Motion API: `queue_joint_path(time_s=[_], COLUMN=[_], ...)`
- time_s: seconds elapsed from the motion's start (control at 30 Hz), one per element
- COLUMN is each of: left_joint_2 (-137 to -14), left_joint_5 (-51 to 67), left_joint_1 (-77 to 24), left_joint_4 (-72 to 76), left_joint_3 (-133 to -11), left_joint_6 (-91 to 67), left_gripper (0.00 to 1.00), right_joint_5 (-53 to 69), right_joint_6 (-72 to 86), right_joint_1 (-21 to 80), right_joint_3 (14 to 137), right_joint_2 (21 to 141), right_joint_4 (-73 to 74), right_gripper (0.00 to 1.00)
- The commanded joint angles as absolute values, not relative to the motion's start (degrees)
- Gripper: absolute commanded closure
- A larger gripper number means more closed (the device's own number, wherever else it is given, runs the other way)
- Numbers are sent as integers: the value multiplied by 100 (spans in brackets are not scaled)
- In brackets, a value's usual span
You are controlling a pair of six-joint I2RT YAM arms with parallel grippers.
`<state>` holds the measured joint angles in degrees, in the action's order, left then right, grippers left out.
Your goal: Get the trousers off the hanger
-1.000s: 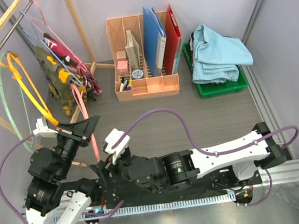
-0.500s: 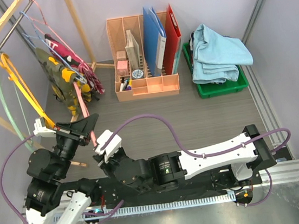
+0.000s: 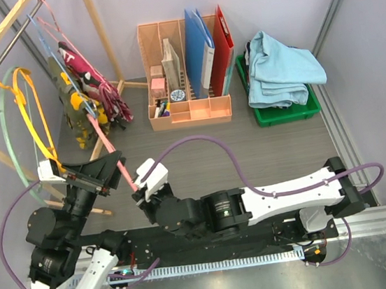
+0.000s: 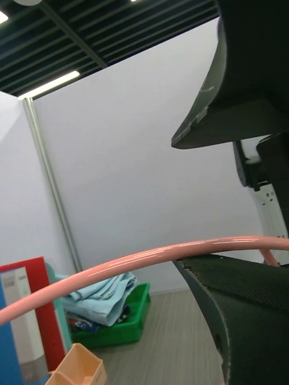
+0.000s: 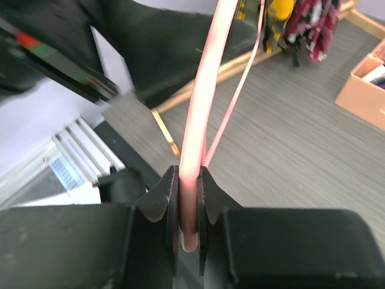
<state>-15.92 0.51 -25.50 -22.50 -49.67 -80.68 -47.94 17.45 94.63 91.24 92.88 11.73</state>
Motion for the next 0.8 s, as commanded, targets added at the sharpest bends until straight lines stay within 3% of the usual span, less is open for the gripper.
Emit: queue_joint_path(time_s=[0.0, 0.53, 0.77], left_joint_2=[-1468, -1030, -353], left_joint_5=[509, 2381, 2330], left_joint_1=[-2575, -2575, -2575], left_joint_4=[-2013, -2731, -3752], left_joint_3=[-5080, -4790, -4895], left_joint_6=[-7876, -6751, -6425], left_gripper=[29, 25, 23], right_joint_5=[-4790, -3217, -3050], right_joint_6=[2170, 2189, 1847], right_joint_1=[9431, 9422, 9413], right_joint_3=[8843, 7269, 7294], right_joint_2=[8210, 5108, 5106], right_joint_4=[1695, 3550, 3490], right_gripper=[99, 99, 99])
